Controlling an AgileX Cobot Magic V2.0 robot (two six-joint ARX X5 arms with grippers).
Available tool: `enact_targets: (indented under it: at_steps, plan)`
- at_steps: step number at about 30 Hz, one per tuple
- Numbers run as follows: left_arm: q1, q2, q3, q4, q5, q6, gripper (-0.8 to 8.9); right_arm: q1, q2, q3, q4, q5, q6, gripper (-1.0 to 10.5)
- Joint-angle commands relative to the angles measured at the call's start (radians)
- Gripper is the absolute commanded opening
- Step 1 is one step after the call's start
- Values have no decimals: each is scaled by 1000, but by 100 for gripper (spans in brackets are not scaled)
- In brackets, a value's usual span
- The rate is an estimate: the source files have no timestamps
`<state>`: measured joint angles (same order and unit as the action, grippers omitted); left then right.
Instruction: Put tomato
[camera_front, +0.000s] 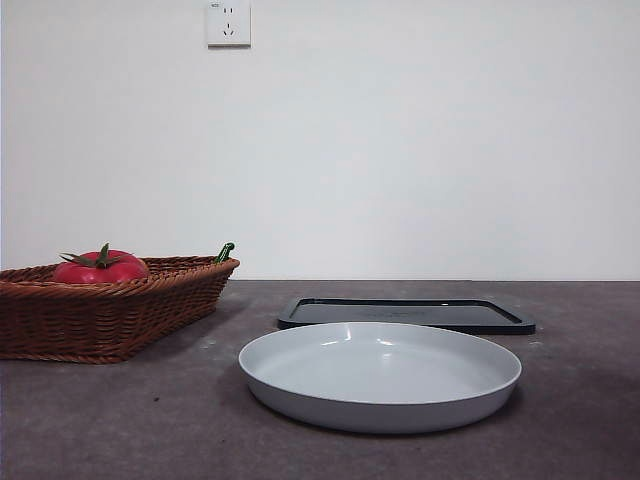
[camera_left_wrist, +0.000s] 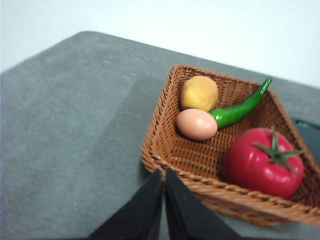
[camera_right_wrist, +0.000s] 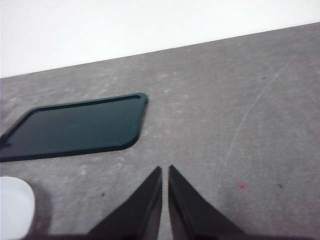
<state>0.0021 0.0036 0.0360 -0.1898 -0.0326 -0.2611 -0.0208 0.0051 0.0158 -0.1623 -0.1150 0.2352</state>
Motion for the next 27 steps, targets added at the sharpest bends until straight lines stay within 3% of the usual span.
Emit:
enact_targets:
  at_steps: [1, 6, 17, 21, 27]
  plan:
    - [0, 0, -10, -3, -5, -100, 10, -2, -2, -1, 4, -17, 52, 12]
    - [0, 2, 14, -36, 15, -171, 10, -2, -1, 26, 1, -20, 100, 12]
    - [0, 57, 181, -158, 75, -177, 11, -2, 89, 211, -51, -41, 97, 12]
    - [0, 132, 269, -187, 127, -159, 11, -2, 173, 301, -76, -84, 79, 12]
    - [0, 302, 445, -304, 246, -16, 10, -1, 344, 488, -211, -194, -20, 12]
